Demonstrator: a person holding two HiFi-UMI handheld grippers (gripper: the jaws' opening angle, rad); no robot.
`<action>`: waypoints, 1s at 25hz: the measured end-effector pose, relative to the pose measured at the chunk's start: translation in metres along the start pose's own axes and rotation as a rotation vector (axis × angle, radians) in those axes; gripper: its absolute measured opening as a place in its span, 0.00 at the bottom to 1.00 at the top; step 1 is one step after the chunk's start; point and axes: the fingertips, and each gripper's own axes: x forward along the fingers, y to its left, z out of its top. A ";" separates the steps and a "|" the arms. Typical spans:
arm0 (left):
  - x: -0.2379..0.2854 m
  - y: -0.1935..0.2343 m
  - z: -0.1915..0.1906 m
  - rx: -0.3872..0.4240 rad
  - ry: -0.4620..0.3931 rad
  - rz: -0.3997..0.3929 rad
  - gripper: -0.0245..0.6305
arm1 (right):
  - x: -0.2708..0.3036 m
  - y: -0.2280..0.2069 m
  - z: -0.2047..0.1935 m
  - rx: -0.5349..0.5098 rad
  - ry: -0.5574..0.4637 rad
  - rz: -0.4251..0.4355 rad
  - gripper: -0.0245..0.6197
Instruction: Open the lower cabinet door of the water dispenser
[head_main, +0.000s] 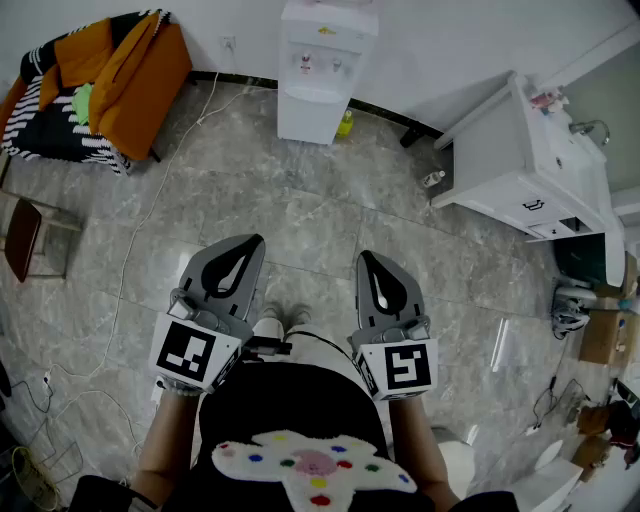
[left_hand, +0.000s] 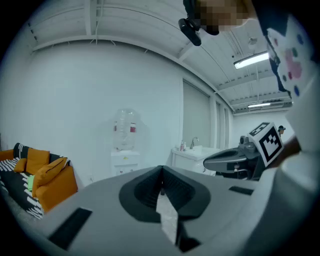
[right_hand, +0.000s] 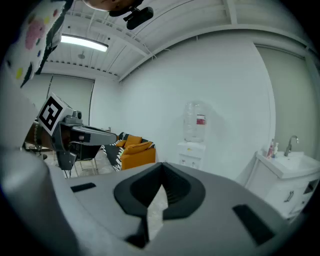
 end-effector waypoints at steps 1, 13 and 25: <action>0.000 0.000 0.001 0.000 -0.002 0.001 0.06 | 0.000 -0.001 0.002 -0.003 -0.021 0.000 0.04; 0.004 -0.002 0.002 0.007 -0.004 -0.001 0.06 | -0.001 -0.003 0.002 0.001 -0.041 -0.004 0.04; 0.007 -0.011 0.000 0.012 0.001 0.003 0.06 | -0.005 -0.008 -0.001 0.030 -0.052 0.008 0.04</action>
